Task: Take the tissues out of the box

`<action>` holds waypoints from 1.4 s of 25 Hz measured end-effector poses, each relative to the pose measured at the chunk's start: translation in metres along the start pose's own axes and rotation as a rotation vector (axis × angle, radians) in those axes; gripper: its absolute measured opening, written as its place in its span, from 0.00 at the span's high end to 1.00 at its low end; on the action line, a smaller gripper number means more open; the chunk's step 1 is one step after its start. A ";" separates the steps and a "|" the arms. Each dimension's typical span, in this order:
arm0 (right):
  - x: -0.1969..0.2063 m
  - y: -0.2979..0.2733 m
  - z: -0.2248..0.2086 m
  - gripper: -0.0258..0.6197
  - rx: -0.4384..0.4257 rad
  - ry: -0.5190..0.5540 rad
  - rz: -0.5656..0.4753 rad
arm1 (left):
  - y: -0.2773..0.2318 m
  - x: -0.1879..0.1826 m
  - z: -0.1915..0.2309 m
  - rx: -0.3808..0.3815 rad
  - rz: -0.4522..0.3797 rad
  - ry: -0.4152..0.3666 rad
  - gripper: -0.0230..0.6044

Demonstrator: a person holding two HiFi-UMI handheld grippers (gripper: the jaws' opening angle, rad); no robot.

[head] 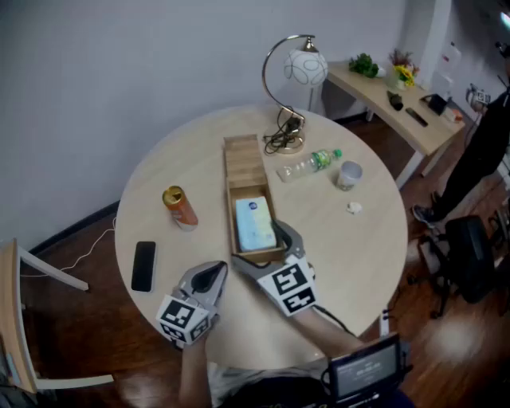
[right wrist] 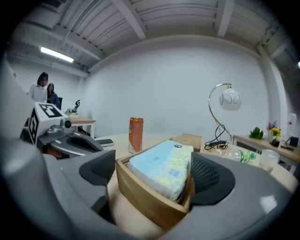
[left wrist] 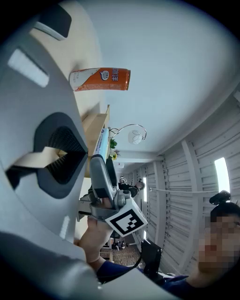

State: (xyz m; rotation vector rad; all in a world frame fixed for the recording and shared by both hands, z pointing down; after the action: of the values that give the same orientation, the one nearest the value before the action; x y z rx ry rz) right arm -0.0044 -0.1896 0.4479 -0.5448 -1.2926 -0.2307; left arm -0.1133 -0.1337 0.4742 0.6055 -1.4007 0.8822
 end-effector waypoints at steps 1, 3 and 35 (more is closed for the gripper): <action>0.001 -0.003 -0.003 0.20 -0.014 -0.023 0.031 | 0.000 0.000 0.000 0.002 -0.001 -0.001 0.96; 0.002 -0.008 -0.008 0.15 -0.043 -0.076 0.095 | -0.001 0.000 0.001 0.006 -0.002 0.000 0.96; 0.032 0.063 -0.137 0.36 0.095 -0.177 0.159 | 0.000 0.002 -0.005 0.029 0.007 -0.022 0.96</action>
State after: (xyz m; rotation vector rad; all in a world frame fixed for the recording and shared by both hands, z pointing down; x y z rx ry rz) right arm 0.1491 -0.2007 0.4389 -0.5940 -1.4162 0.0119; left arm -0.1108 -0.1291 0.4760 0.6342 -1.4125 0.9057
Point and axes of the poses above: the fingertips, and each gripper's own axes: y backward along the fingers, z to its left, x out of its underside, the point moved 4 cm from there along y, backward along the fingers, and after that the axes turned 12 degrees about x, right-handed, at the moved point
